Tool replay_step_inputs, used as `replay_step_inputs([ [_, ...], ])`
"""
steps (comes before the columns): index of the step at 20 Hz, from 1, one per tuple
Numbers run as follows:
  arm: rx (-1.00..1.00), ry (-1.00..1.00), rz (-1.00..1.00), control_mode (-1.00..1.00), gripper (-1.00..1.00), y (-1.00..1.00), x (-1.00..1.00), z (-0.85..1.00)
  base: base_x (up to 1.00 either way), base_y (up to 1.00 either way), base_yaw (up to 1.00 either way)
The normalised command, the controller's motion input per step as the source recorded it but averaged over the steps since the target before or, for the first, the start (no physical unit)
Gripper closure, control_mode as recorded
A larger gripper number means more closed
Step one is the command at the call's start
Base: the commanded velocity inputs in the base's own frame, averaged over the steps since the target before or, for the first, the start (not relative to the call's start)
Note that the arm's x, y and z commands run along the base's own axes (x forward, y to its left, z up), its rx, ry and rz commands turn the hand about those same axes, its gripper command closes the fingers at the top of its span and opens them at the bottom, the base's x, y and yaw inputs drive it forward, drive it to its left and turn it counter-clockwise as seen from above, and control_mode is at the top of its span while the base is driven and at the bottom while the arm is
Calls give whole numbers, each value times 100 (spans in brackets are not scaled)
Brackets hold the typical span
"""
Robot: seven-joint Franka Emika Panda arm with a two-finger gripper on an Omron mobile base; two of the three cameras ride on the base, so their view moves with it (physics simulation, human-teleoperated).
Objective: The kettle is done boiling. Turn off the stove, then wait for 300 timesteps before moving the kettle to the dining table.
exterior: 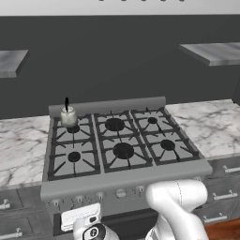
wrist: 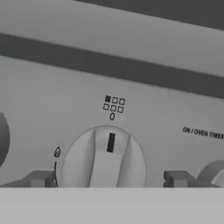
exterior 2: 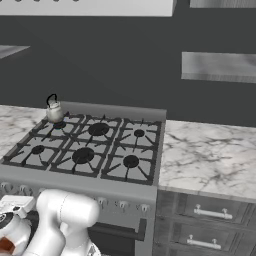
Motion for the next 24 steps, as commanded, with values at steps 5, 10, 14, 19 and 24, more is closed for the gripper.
replay_step_inputs([
  [5, 16, -6, -5, -100, -100, 9, -27, -1, 0, 0, 0],
  [10, 10, -4, 0, -100, -100, 12, -22, 0, 0, 0, 0],
  [14, 5, -1, 0, -100, -100, 8, -14, -1, 0, 0, 0],
  [19, 0, 1, -1, -100, -100, 3, 0, -3, 0, 0, 0],
  [24, 0, 0, 1, -100, -100, 23, -2, -8, 0, 0, 0],
])
